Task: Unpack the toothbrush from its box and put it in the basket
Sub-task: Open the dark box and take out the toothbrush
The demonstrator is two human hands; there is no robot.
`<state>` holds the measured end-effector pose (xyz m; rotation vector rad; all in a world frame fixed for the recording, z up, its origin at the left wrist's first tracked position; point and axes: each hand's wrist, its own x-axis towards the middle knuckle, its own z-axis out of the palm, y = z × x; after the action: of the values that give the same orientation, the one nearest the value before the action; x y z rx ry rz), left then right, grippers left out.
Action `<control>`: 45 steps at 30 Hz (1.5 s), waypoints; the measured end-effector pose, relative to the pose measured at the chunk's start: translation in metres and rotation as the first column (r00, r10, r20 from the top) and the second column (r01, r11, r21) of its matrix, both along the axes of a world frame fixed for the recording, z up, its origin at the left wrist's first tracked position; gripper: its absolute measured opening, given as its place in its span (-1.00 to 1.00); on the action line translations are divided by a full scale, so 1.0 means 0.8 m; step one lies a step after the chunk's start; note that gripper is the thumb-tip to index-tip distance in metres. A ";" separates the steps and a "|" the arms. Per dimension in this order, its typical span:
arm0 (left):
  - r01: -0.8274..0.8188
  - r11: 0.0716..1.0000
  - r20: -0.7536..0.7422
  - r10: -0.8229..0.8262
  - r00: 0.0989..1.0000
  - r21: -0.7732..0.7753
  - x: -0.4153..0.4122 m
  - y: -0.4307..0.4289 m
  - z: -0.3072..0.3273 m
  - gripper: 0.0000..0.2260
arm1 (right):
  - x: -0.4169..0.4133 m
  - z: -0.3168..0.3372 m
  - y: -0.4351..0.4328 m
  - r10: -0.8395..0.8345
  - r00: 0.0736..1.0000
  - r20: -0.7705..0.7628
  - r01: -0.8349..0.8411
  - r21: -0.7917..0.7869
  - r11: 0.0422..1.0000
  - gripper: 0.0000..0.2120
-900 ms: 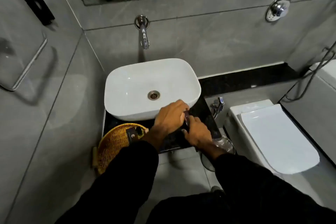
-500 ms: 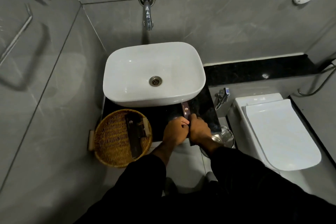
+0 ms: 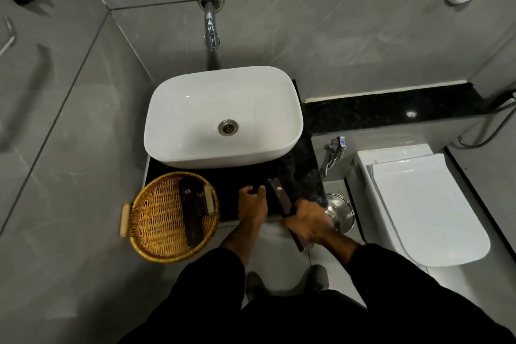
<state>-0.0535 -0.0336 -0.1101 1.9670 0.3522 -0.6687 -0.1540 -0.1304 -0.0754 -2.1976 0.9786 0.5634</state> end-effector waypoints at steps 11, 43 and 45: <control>0.014 0.931 -0.241 -0.109 0.964 -0.365 -0.063 0.002 0.001 -0.73 | -0.102 0.053 -0.028 0.199 0.976 0.092 -0.171 -0.243 0.955 -0.53; -0.394 0.747 -0.662 -0.080 0.745 -0.535 -0.058 -0.034 0.017 -0.74 | -0.102 0.199 -0.019 0.024 0.506 0.862 0.241 -0.168 0.956 -0.37; -0.417 0.751 -0.679 -0.056 0.732 -0.512 -0.055 -0.039 0.016 -0.75 | -0.102 0.206 -0.020 0.081 0.442 0.893 0.245 -0.207 0.947 -0.41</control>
<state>-0.0975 -0.0649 -0.0976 0.9552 0.6530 -1.1706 -0.2357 -0.1466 0.0891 -2.1923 0.5539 -0.8696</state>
